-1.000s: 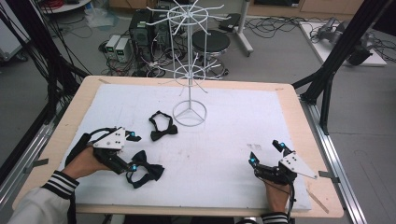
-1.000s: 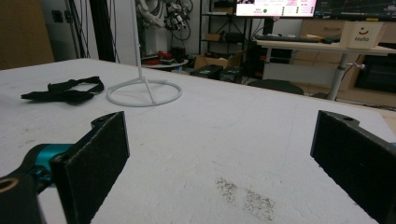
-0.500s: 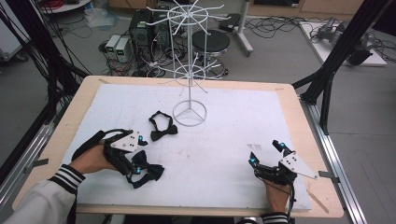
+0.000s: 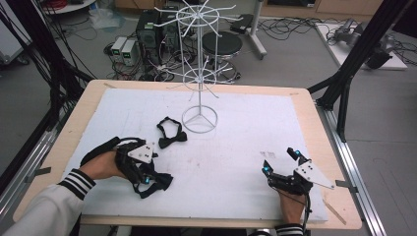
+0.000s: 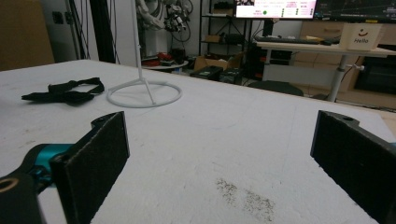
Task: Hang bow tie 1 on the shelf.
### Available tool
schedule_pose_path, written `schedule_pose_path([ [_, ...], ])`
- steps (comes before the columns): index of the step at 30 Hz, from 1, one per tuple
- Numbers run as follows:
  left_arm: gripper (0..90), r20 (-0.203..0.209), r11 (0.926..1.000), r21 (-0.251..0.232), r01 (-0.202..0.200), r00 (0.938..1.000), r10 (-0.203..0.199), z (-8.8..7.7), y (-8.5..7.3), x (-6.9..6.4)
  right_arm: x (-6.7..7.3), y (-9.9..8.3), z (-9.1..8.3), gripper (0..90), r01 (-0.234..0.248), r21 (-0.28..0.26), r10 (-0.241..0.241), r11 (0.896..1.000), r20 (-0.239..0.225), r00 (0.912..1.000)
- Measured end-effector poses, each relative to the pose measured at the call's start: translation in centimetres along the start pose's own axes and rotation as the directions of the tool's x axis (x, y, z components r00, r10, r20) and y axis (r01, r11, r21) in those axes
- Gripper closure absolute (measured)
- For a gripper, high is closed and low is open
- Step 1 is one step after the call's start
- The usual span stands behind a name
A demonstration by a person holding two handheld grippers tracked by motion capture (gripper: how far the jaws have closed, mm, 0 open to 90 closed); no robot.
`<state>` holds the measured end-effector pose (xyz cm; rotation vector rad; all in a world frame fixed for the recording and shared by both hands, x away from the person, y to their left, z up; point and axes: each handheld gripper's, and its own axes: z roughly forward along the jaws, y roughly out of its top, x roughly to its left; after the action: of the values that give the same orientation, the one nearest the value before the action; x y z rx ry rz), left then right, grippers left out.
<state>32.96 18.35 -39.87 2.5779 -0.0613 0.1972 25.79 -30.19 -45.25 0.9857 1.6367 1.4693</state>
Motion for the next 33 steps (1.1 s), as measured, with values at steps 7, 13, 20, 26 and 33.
schedule_pose_path([
  [7, 30.1, 0.02, 0.9981, 0.046, -0.042, 0.999, 0.041, 0.7, 0.1, 0.0, 0.0, 0.0, 0.0, 3.7, -0.004, 0.001, 0.004, 1.0, 0.001, 1.0],
  [13, 35.1, 0.04, 0.9946, 0.078, -0.07, 0.997, 0.067, 1.3, 0.1, 0.0, 0.0, 0.0, 0.0, 3.7, -0.004, 0.0, 0.004, 1.0, 0.002, 1.0],
  [20, 42.1, 0.052, 0.989, 0.102, -0.106, 0.9935, 0.101, 1.4, 0.5, 0.0, 0.0, 0.0, 0.0, 3.7, -0.003, -0.001, 0.003, 1.0, 0.0, 1.0],
  [26, 47.4, 0.071, 0.9885, 0.107, -0.107, 0.9924, 0.1, 1.6, 0.4, 0.1, 0.0, 0.0, 0.0, 3.7, -0.004, -0.002, 0.004, 1.0, 0.0, 1.0],
  [33, 58.5, 0.1, 0.9861, 0.119, -0.116, 0.9895, 0.105, 1.7, 0.2, 0.0, 0.0, 0.0, 0.0, 3.7, -0.005, -0.002, 0.005, 1.0, 0.0, 1.0],
])
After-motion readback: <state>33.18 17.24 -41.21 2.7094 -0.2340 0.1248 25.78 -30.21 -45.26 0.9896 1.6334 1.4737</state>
